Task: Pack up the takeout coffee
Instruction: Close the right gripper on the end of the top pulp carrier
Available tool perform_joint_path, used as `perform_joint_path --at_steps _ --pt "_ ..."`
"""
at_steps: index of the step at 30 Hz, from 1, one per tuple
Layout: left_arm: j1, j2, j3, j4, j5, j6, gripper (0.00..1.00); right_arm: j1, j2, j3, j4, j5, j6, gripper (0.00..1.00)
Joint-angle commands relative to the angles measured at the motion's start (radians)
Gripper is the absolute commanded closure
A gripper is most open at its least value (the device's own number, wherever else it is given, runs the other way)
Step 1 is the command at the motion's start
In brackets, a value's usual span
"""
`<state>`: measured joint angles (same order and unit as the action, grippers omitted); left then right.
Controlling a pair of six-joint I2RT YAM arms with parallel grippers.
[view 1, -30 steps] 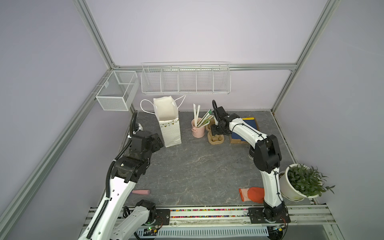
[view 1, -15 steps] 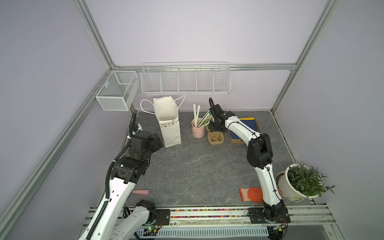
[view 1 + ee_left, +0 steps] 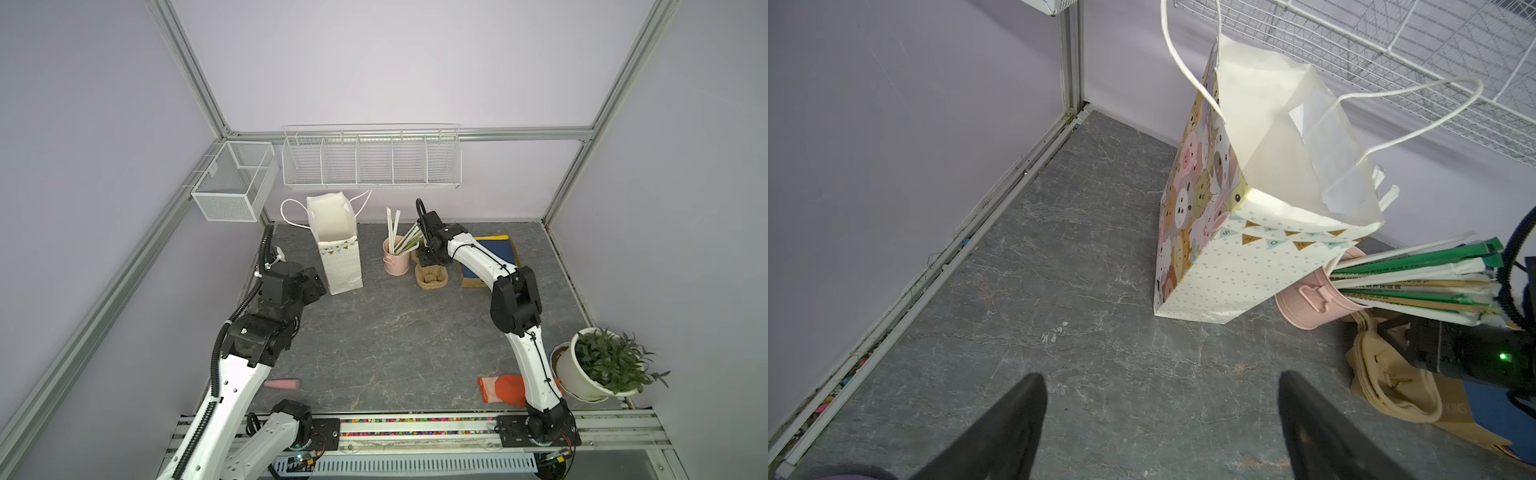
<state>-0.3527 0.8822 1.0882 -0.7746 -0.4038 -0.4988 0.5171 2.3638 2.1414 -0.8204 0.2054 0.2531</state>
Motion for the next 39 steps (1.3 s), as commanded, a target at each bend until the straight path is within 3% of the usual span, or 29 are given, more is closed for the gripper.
perform_joint_path --at_steps 1,39 --pt "0.004 0.0 -0.008 0.003 -0.009 0.014 0.12 0.006 0.022 0.027 -0.029 0.01 -0.013 0.53" --pt "0.004 -0.006 -0.008 -0.002 -0.013 0.019 0.12 0.012 0.046 0.052 -0.057 0.003 0.014 0.63"
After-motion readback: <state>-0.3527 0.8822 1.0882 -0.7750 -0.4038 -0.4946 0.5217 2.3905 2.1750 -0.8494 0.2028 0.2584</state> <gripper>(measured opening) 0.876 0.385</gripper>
